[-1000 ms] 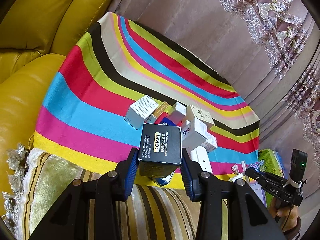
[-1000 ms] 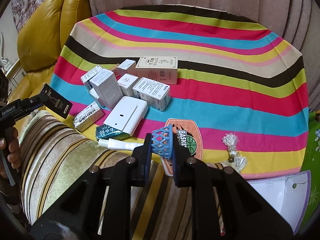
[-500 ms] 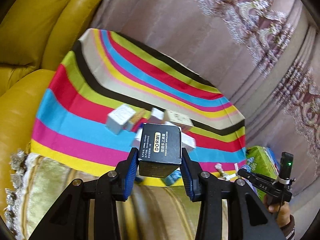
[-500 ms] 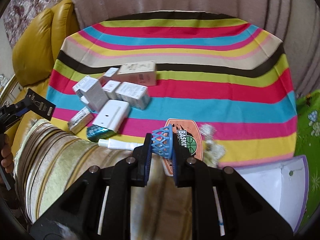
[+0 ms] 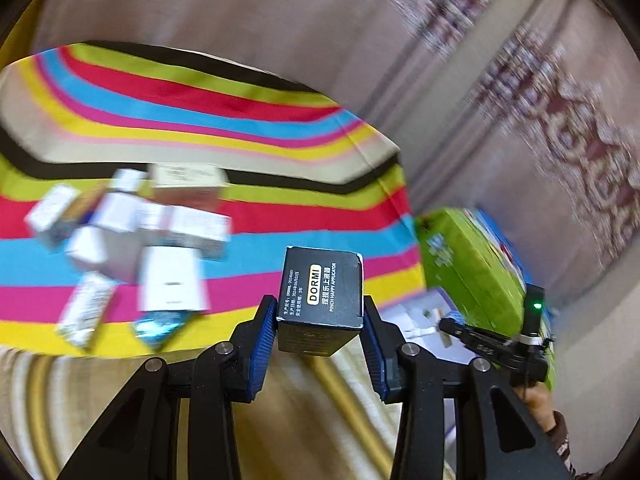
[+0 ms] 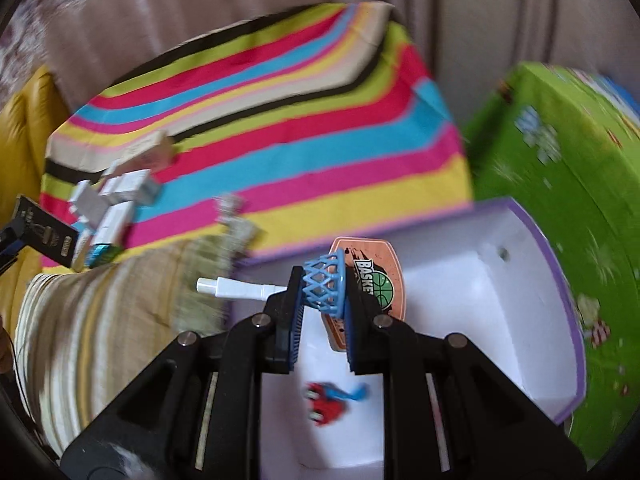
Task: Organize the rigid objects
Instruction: 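Carry the basketball toy and black box over the purple-rimmed box, then release the basketball toy with the right tool while the left drops the black box inside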
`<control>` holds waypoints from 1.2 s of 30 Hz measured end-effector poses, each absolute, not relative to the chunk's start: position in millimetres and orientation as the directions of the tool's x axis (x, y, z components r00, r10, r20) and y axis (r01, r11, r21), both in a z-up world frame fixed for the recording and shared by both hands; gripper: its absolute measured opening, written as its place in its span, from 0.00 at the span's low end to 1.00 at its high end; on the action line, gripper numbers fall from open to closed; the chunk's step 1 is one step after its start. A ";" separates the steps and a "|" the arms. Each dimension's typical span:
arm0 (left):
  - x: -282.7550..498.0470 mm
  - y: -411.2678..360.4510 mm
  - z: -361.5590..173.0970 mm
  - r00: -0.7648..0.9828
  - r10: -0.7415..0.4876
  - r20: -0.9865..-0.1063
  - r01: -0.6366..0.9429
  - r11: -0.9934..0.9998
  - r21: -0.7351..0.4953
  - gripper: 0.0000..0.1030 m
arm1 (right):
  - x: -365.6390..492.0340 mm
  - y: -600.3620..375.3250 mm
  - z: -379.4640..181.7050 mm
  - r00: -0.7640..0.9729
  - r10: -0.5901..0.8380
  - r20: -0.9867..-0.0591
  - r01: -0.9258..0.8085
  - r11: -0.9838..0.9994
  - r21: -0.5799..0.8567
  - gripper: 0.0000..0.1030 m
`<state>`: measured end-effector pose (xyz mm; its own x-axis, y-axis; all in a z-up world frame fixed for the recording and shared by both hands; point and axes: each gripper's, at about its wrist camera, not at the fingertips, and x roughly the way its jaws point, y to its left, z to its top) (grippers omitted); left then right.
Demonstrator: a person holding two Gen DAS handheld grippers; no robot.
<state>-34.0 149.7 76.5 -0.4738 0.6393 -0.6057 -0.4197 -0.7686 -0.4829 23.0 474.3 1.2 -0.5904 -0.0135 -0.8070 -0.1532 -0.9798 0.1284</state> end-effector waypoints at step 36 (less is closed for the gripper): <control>-48.2 329.1 19.6 -0.187 0.674 -0.715 -0.570 -0.667 -0.480 0.57 | 53.3 519.9 -61.1 -0.437 0.111 -0.893 0.067 -0.986 -0.156 0.66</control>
